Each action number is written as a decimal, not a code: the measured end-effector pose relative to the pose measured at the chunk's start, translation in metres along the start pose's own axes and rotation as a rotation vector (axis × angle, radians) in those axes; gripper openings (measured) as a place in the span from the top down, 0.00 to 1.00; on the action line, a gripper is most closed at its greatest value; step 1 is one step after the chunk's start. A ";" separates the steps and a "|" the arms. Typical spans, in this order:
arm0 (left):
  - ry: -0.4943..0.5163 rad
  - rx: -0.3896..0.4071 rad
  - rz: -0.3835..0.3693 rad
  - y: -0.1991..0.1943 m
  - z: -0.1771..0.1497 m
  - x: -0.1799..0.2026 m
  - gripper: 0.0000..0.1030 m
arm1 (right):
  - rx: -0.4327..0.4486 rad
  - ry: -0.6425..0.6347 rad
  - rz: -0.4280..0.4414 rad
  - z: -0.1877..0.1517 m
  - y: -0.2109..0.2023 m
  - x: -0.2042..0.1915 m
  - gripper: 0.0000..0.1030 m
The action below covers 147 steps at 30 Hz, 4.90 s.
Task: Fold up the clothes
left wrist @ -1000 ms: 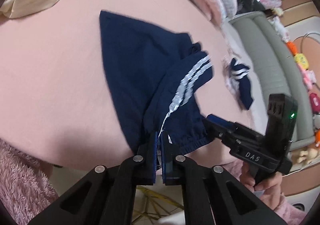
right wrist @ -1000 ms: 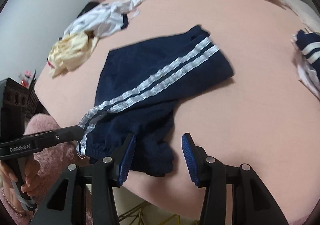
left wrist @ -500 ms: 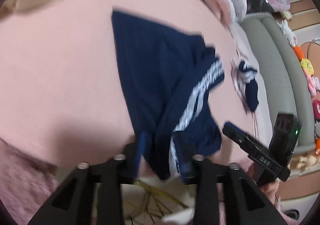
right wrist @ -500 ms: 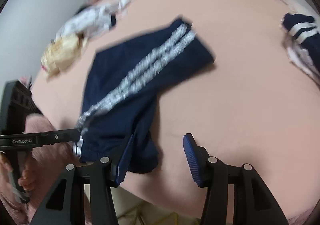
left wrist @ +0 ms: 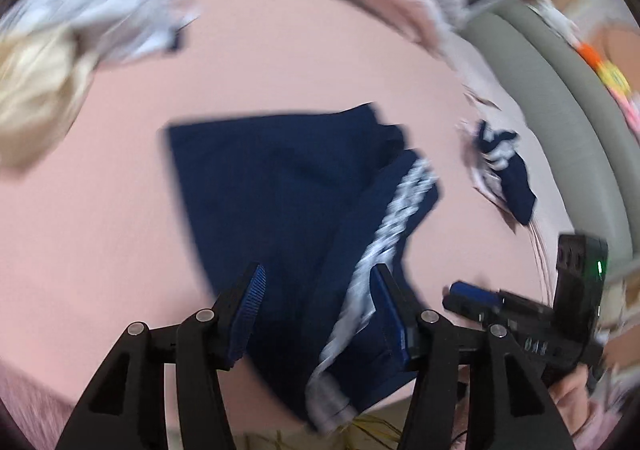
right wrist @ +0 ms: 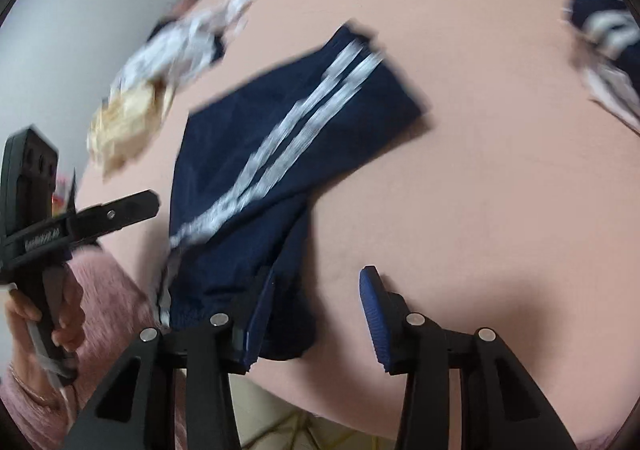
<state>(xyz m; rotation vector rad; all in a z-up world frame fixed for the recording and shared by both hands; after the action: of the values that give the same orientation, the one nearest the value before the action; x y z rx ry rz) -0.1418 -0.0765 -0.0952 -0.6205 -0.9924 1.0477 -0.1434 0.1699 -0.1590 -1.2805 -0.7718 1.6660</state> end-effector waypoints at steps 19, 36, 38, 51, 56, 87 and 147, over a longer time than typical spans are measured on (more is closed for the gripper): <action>0.188 -0.044 -0.009 0.090 0.063 0.056 0.98 | 0.054 0.023 0.009 0.061 0.030 0.041 0.58; 0.125 0.164 -0.062 -0.004 0.069 -0.015 0.98 | 0.100 -0.109 -0.007 0.126 0.036 -0.049 0.58; 0.097 0.157 -0.024 0.000 0.073 -0.020 0.98 | 0.086 -0.103 -0.030 0.128 0.042 -0.050 0.58; -0.242 0.037 0.153 0.013 0.029 -0.122 0.98 | 0.083 -0.162 -0.119 0.141 0.052 -0.064 0.58; -0.208 0.116 0.076 0.006 0.045 -0.113 0.98 | 0.068 -0.262 -0.153 0.161 0.074 -0.087 0.58; -0.058 -0.160 0.127 0.036 -0.025 -0.006 0.93 | -0.019 -0.273 -0.161 0.020 0.043 -0.068 0.52; -0.175 0.062 0.185 -0.032 -0.006 -0.079 0.70 | 0.075 -0.123 -0.080 -0.026 -0.003 -0.007 0.41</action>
<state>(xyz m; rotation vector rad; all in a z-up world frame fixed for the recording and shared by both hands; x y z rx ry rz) -0.1354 -0.1612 -0.1004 -0.5847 -1.0639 1.3092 -0.1173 0.1640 -0.1604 -1.0897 -0.8154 1.7054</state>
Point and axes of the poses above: each gripper's, at about its wrist camera, not at the fingertips, and y roughly the way its jaws point, x to its right, z to its top, the point moved 4 cm from there along y, roughly the way its jaws point, and after that the axes turned 6 degrees about y, right-handed, at the moved point
